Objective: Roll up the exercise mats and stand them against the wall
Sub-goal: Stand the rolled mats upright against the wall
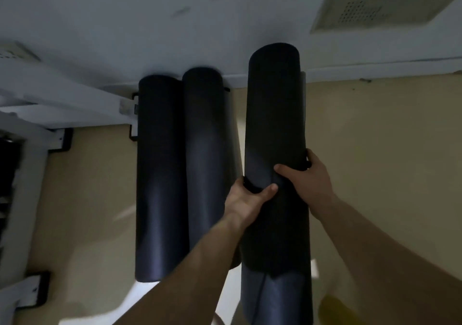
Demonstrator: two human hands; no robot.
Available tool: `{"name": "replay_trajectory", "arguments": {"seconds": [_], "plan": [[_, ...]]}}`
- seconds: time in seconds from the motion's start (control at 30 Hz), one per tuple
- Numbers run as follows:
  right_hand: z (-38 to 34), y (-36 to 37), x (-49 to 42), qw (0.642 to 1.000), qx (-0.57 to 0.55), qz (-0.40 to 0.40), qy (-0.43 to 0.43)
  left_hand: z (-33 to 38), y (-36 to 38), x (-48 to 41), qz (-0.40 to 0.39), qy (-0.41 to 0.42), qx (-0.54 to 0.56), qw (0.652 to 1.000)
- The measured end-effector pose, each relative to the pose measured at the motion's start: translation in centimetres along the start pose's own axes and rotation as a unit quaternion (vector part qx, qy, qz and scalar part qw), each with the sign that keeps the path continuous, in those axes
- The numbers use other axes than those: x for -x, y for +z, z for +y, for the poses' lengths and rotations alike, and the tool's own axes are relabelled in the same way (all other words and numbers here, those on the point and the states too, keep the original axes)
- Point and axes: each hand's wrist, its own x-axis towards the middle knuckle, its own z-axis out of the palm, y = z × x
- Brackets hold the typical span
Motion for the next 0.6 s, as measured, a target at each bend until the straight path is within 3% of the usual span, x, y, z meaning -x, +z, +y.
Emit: {"name": "replay_trajectory", "arguments": {"seconds": [0.33,0.47,0.6], "plan": [[7.8,7.6,-12.1,0.997,0.002,-0.034,-0.064,-3.0,3.4,-11.5,0.150,0.021,-0.225,0.962],[8.0,8.0,-12.3,0.995,0.003,-0.039,-0.094,-3.3,3.1,-11.6,0.163,0.063,-0.228,0.958],[7.0,7.6,-12.0,0.993,0.058,-0.072,-0.072,-3.2,2.3,-10.7,0.136,0.090,-0.279,0.946]]}}
